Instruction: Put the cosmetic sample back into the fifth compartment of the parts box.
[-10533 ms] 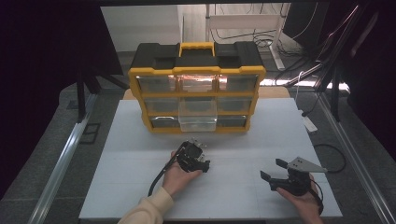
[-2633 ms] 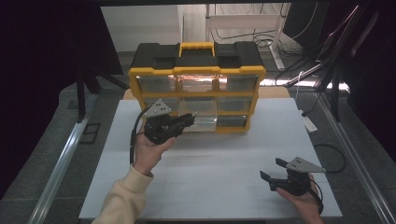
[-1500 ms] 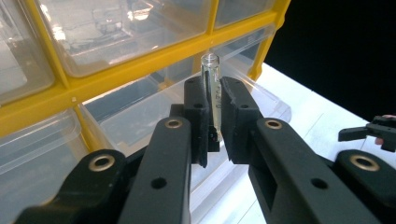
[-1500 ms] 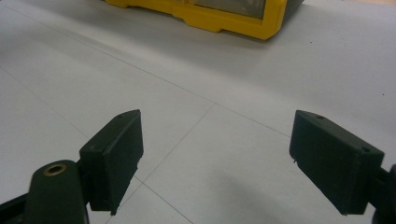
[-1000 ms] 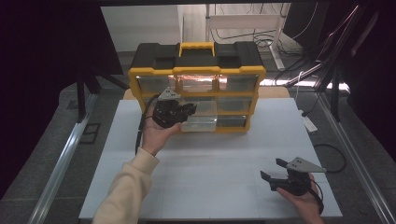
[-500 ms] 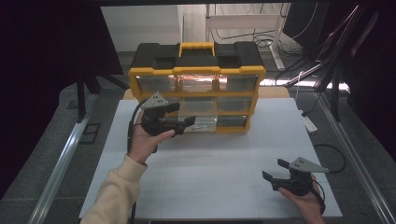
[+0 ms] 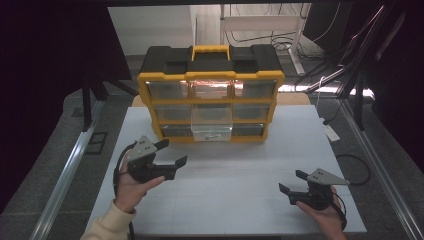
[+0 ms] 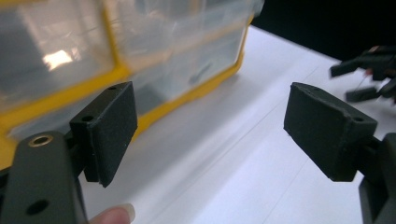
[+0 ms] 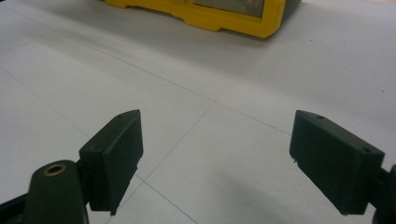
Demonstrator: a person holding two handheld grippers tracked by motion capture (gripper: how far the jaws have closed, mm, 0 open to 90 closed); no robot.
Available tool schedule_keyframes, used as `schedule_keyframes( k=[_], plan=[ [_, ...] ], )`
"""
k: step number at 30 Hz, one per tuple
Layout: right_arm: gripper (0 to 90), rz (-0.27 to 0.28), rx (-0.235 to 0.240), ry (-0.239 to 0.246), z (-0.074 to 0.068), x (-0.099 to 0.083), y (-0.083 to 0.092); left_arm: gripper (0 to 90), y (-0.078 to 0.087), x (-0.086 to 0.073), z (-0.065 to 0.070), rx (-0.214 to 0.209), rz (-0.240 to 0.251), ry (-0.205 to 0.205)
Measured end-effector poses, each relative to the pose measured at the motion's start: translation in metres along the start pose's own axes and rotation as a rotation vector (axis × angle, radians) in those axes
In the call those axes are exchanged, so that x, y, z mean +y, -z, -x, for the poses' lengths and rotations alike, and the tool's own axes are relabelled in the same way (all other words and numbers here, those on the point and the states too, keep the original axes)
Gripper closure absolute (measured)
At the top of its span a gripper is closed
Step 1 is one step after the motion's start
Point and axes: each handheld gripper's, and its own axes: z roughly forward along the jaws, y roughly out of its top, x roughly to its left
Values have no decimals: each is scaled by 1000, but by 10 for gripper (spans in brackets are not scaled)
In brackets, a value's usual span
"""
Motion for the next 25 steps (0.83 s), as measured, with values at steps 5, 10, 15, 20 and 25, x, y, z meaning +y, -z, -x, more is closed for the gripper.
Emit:
schedule_keyframes(
  k=[5, 10, 15, 20, 25],
  plan=[
    [172, -1, 5, 2, 0, 0, -1, 163, 5, -30, -5, 29, -32, 15],
    [171, 0, 8, 2, 0, 0, 0, 166, 7, -49, -6, 53, -40, 29],
    [170, 4, 13, 3, -1, 0, 1, 163, 3, -72, -7, 62, -85, 31],
    [169, 6, 21, 17, -2, 0, 0, 166, 0, -79, -14, 41, -82, 89],
    [168, 2, 21, 15, -2, -1, 1, 166, -2, -79, -14, 50, -89, 65]
  ],
)
